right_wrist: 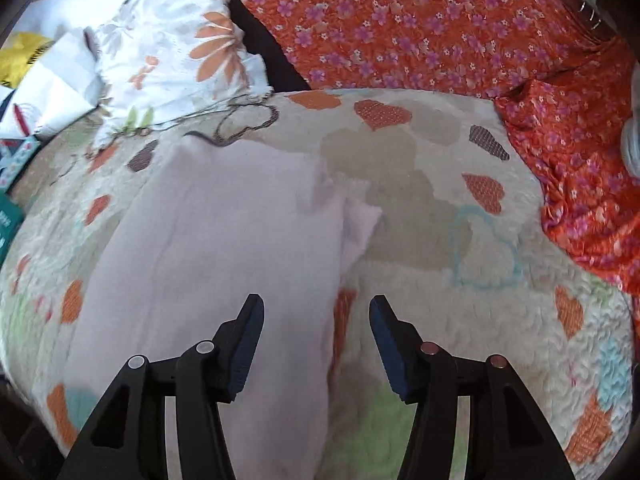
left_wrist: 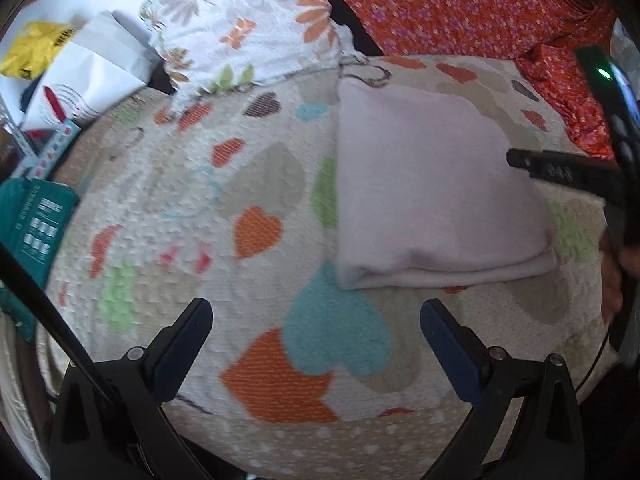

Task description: Fold small clothes

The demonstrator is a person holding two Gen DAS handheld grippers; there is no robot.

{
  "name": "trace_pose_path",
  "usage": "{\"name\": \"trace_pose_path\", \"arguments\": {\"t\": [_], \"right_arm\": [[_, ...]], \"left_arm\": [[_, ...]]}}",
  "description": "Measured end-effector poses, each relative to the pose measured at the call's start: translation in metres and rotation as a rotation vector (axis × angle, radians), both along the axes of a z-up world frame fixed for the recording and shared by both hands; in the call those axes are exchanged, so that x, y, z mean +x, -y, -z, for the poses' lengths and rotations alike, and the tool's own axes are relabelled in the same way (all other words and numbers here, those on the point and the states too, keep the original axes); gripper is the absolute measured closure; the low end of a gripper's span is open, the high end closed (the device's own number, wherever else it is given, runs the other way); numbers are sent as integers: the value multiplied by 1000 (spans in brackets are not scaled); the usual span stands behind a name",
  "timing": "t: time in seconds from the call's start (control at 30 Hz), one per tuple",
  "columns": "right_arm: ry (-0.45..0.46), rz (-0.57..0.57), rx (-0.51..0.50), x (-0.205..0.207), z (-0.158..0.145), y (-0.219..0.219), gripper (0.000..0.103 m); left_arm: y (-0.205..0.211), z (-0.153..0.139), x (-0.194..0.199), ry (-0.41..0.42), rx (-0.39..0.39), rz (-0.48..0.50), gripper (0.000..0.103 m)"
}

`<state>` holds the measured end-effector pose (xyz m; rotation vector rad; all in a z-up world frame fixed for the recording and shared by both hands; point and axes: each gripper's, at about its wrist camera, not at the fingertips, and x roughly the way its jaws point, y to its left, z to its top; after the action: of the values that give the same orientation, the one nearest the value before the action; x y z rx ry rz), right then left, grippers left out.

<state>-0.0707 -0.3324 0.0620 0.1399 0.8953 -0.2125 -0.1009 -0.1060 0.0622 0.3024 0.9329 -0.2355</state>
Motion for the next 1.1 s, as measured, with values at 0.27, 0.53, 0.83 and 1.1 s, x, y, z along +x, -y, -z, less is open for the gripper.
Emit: {"name": "trace_pose_path", "arguments": {"t": [0.27, 0.53, 0.83, 1.1], "right_arm": [[-1, 57, 53, -20, 26, 17, 43], [36, 75, 67, -20, 19, 24, 38], [86, 113, 162, -23, 4, 45, 36], [77, 120, 211, -20, 9, 56, 36]], "left_arm": [[43, 41, 45, -45, 61, 66, 0], [39, 59, 55, -133, 4, 54, 0], [45, -3, 127, -52, -73, 50, 0], [24, 32, 223, -152, -200, -117, 0]]}}
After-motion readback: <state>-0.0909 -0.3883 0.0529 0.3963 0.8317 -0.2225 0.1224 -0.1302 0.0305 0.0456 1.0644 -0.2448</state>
